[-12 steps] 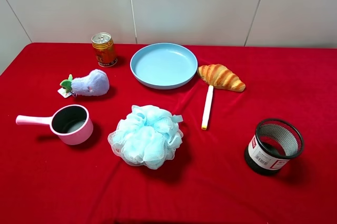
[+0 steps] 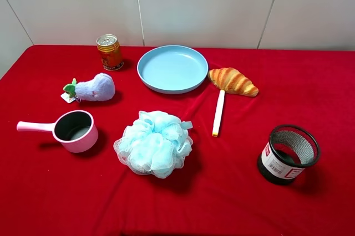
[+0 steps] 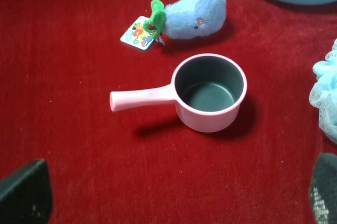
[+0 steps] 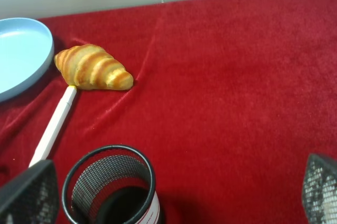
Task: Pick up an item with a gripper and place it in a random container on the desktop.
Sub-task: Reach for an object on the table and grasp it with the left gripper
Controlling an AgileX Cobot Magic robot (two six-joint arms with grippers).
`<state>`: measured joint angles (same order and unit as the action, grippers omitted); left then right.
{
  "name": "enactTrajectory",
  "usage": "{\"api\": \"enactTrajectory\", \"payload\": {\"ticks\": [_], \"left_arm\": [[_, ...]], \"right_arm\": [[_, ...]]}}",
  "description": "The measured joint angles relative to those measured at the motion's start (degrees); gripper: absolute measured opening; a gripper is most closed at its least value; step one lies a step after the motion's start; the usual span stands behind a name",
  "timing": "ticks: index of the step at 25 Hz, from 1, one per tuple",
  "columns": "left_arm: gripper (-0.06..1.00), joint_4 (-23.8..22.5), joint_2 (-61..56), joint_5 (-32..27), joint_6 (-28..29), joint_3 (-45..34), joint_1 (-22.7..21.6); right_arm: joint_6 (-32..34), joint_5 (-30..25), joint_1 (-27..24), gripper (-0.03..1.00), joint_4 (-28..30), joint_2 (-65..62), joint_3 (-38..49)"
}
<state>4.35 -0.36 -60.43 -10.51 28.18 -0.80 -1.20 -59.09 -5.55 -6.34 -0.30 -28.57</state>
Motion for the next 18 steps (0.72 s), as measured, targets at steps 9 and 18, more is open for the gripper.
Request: {"api": "enactTrajectory", "payload": {"ticks": [9, 18], "left_arm": [[0.97, 0.00, 0.00, 0.00, 0.12, 0.00, 0.00], [0.97, 0.05, 0.89, 0.06, 0.69, 0.99, 0.00]], "right_arm": [[0.00, 0.00, 0.00, 0.69, 0.00, 0.00, 0.00], [0.00, 0.00, 0.00, 0.69, 0.00, 0.00, 0.00]]}}
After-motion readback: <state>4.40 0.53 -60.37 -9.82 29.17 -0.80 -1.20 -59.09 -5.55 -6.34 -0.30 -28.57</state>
